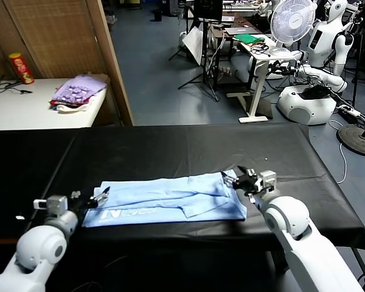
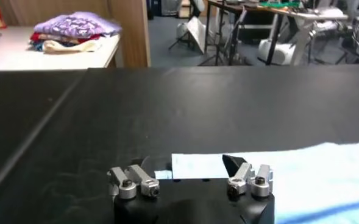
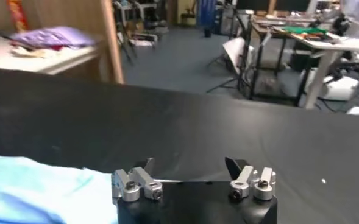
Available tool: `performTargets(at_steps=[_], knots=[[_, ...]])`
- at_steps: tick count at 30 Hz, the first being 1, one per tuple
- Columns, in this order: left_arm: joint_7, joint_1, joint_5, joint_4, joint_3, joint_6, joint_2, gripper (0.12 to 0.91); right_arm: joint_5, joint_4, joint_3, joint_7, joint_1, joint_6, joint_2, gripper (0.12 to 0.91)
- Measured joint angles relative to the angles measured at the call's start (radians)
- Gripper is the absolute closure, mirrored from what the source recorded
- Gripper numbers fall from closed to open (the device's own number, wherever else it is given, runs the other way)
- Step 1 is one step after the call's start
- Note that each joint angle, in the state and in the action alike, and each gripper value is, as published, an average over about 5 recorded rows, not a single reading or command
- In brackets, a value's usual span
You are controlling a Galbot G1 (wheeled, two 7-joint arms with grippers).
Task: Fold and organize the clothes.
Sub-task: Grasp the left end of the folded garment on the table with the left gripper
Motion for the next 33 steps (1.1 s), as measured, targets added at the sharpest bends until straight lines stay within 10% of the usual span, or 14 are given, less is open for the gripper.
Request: performTargets(at_steps=[7,18,25,33], knots=[[0.004,-0.064,-0.047,0.088,0.019,-0.01,-0.043,0.289,0.0,-0.073,0.001,0.001,0.004,0.019,0.043,0.392],[-0.007,-0.072,0.135,0.148,0.031,-0.13,-0.08,0.857,-0.064,-0.146,-0.013,0.055,0.005,0.171,0.124,0.88],[-0.012,-0.089,0.235,0.173,0.03,-0.166,-0.095,0.905,-0.069,-0.133,-0.017,0.039,-0.017,0.201,0.146,0.844],[-0.02,-0.043,0.157,0.109,-0.012,-0.135,-0.068,0.634,-0.033,-0.01,0.02,0.03,-0.066,0.161,0.101,0.432]])
